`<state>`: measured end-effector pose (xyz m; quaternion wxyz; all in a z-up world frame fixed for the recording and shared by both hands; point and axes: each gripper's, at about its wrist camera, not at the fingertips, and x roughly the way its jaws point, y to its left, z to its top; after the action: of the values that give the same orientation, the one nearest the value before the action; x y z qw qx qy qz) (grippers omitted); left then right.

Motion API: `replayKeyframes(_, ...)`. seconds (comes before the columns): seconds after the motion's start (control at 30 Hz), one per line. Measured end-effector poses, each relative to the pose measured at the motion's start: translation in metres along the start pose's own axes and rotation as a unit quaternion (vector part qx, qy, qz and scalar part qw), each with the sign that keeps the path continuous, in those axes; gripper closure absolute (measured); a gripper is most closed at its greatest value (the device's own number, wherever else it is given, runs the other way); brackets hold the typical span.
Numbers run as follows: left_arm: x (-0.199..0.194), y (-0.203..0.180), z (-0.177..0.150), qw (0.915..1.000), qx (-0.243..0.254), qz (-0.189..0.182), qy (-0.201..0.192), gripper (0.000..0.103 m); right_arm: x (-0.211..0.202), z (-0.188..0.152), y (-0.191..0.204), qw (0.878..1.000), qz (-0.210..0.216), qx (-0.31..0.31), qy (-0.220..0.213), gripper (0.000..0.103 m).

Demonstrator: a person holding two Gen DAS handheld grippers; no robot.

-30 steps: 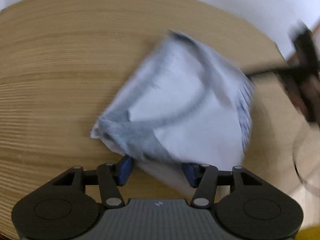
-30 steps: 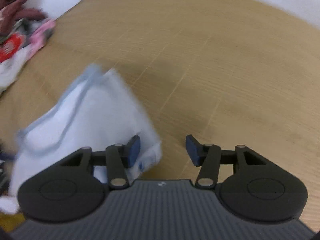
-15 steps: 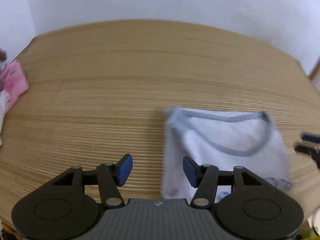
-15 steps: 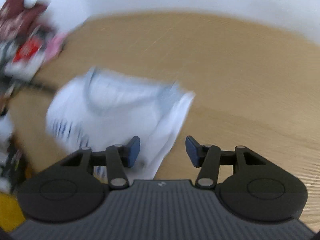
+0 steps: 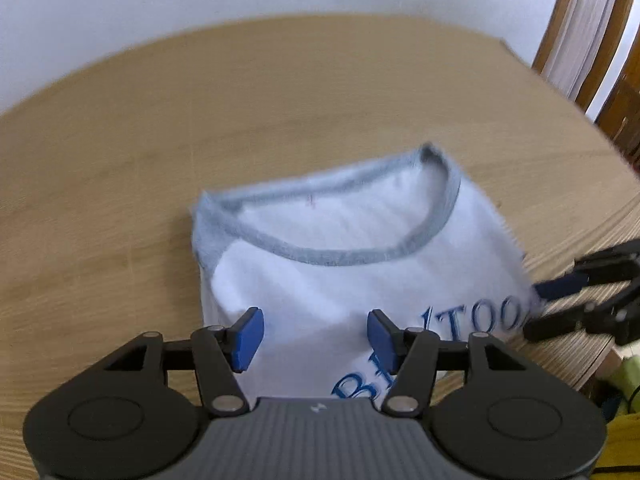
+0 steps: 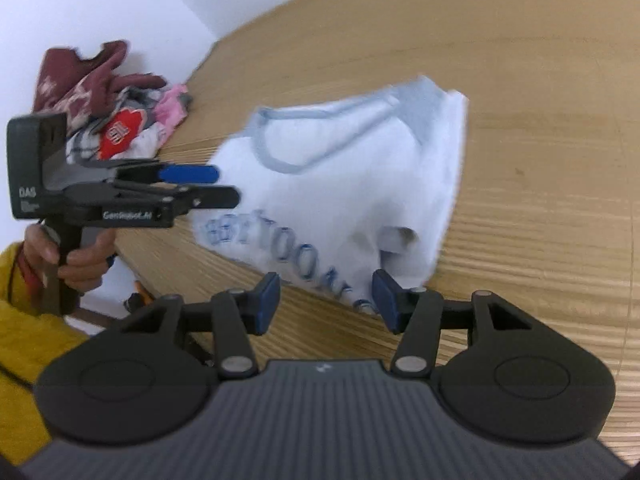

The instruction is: Fold clothes

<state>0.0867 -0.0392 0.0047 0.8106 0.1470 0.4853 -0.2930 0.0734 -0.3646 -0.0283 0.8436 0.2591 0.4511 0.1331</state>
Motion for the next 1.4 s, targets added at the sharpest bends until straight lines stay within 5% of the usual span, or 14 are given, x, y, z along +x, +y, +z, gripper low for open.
replayKeyframes(0.37, 0.024, -0.007, 0.000, 0.9994, 0.013, 0.025, 0.018, 0.038, 0.013, 0.009, -0.026, 0.993, 0.113, 0.013, -0.003, 0.048)
replayKeyframes(0.47, 0.029, -0.009, 0.000, 0.9991, 0.012, 0.034, 0.020, 0.038, 0.000, 0.007, -0.034, 0.985, 0.165, 0.044, -0.035, 0.049)
replayKeyframes(0.63, 0.024, -0.010, -0.001, 0.9990, 0.006, 0.039, 0.019, 0.037, -0.059, -0.009, -0.058, 0.953, 0.232, 0.126, -0.147, 0.051)
replayKeyframes(0.7, 0.024, -0.010, -0.001, 0.9991, 0.000, 0.038, 0.019, 0.037, -0.078, -0.011, -0.057, 0.952, 0.216, 0.129, -0.172, 0.050)
replayKeyframes(0.83, 0.008, -0.008, -0.001, 0.9997, -0.016, 0.018, 0.000, 0.038, -0.072, 0.001, -0.006, 0.984, 0.118, 0.006, -0.130, 0.050)
replayKeyframes(0.93, 0.010, -0.006, -0.001, 0.9995, -0.023, 0.020, -0.007, 0.037, -0.040, 0.003, 0.033, 0.986, 0.096, -0.084, -0.111, 0.051)
replayKeyframes(1.0, 0.010, -0.004, -0.003, 0.9991, -0.028, 0.031, 0.003, 0.038, -0.011, 0.004, 0.043, 0.988, 0.045, -0.120, -0.092, 0.051)
replayKeyframes(1.1, -0.004, 0.005, -0.013, 0.9987, -0.040, 0.031, -0.006, 0.038, 0.014, -0.004, 0.020, 0.987, -0.034, -0.148, -0.061, 0.057)
replayKeyframes(1.27, -0.032, 0.038, -0.037, 0.9957, -0.080, 0.011, -0.045, 0.037, -0.013, 0.003, 0.034, 0.988, -0.040, -0.135, -0.061, 0.052)
replayKeyframes(1.4, -0.031, 0.057, -0.046, 0.9908, -0.093, -0.075, -0.063, 0.037, -0.001, 0.015, 0.072, 0.980, -0.031, -0.178, -0.079, 0.052)
